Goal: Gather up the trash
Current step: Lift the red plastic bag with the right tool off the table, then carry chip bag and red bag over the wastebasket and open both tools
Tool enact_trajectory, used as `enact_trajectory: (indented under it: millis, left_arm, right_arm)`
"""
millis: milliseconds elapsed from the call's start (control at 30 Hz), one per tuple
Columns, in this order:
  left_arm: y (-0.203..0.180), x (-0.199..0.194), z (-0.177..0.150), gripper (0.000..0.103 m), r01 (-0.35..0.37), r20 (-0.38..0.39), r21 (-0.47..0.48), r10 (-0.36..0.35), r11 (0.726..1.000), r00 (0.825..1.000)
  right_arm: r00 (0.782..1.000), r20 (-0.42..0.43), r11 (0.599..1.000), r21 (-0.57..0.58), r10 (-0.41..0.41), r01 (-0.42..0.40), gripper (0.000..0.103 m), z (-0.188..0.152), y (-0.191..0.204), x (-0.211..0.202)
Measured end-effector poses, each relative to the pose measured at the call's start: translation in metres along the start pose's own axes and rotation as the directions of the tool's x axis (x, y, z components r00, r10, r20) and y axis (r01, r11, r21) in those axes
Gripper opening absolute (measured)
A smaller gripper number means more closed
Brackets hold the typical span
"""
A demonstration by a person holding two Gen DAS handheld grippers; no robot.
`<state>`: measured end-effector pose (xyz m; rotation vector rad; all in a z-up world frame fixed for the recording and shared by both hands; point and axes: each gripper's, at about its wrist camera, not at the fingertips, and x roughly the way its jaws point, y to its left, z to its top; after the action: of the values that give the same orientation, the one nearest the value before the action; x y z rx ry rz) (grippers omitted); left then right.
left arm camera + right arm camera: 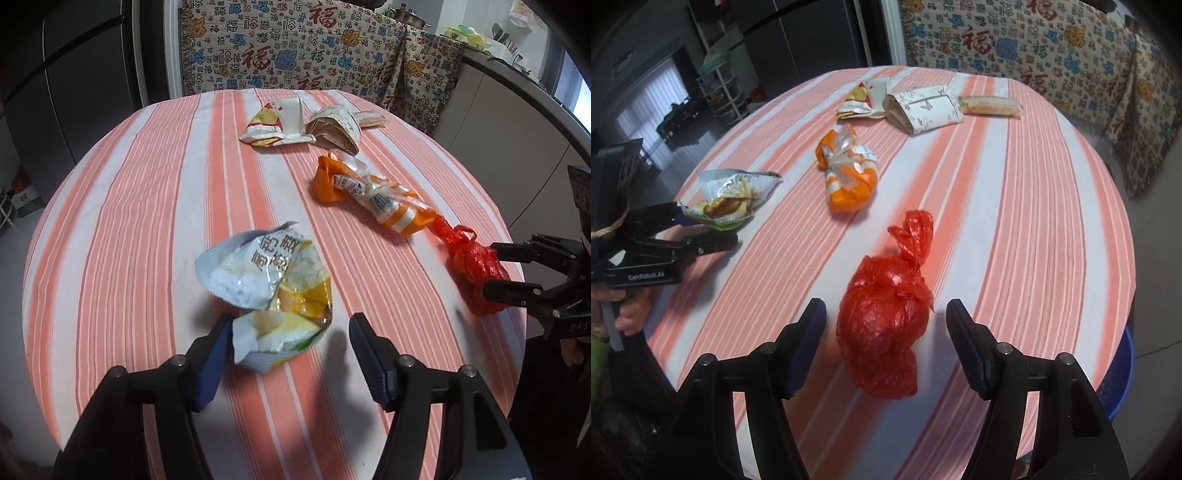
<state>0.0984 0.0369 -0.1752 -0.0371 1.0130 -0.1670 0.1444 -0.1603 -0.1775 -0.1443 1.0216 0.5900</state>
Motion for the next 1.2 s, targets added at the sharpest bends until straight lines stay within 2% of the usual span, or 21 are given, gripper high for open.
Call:
enact_trajectory:
  millis: [167, 200, 233, 267, 333, 367, 467, 667, 867, 1200]
  left_arm:
    - [0.001, 0.01, 0.012, 0.066, -0.017, -0.024, 0.0, 0.017, 1.0, 1.0]
    - [0.001, 0.012, 0.014, 0.066, -0.021, -0.026, -0.003, 0.02, 1.0, 0.999]
    - [0.001, 0.012, 0.015, 0.063, -0.018, -0.021, -0.001, 0.018, 1.0, 1.0]
    - [0.0, 0.011, 0.016, 0.043, -0.018, -0.014, 0.004, 0.018, 1.0, 1.0]
    - [-0.001, 0.009, 0.015, 0.041, -0.008, -0.008, 0.009, 0.008, 1.0, 1.0]
    - [-0.001, 0.006, 0.014, 0.036, 0.004, -0.002, 0.009, -0.004, 1.0, 1.0]
    - [-0.008, 0.002, 0.011, 0.033, 0.01, 0.006, 0.017, -0.01, 1.0, 1.0]
    - [-0.039, -0.013, 0.013, 0.032, 0.069, 0.051, 0.043, -0.072, 0.997, 0.996]
    - [-0.099, -0.021, 0.028, 0.032, 0.169, 0.075, 0.128, -0.179, 0.977, 0.981]
    - [-0.239, 0.001, 0.077, 0.032, 0.326, 0.041, 0.267, -0.349, 0.907, 0.936]
  right_arm:
    - [0.999, -0.033, 0.999, -0.032, -0.026, 0.025, 0.072, 0.01, 0.012, 0.003]
    - [0.998, -0.044, 0.999, -0.032, -0.033, 0.032, 0.068, 0.011, 0.012, 0.005]
    - [0.997, -0.053, 0.998, -0.034, -0.048, 0.046, 0.043, 0.011, 0.012, 0.007]
    - [0.997, -0.057, 0.998, -0.033, -0.056, 0.054, 0.042, 0.012, 0.011, 0.008]
    - [0.998, -0.033, 0.999, -0.009, -0.047, 0.047, 0.04, 0.011, 0.009, 0.001]
    - [0.999, -0.019, 0.999, -0.001, -0.041, 0.041, 0.039, 0.011, 0.008, -0.003]
    - [0.999, 0.024, 0.999, 0.022, -0.035, 0.035, 0.038, 0.008, 0.004, -0.016]
    - [0.997, 0.078, 0.997, 0.083, -0.007, 0.0, 0.038, 0.004, -0.015, -0.036]
    - [0.987, 0.149, 0.987, 0.155, -0.054, 0.03, 0.038, -0.005, -0.053, -0.069]
    - [0.942, 0.196, 0.918, 0.347, -0.272, 0.193, 0.038, -0.032, -0.166, -0.142]
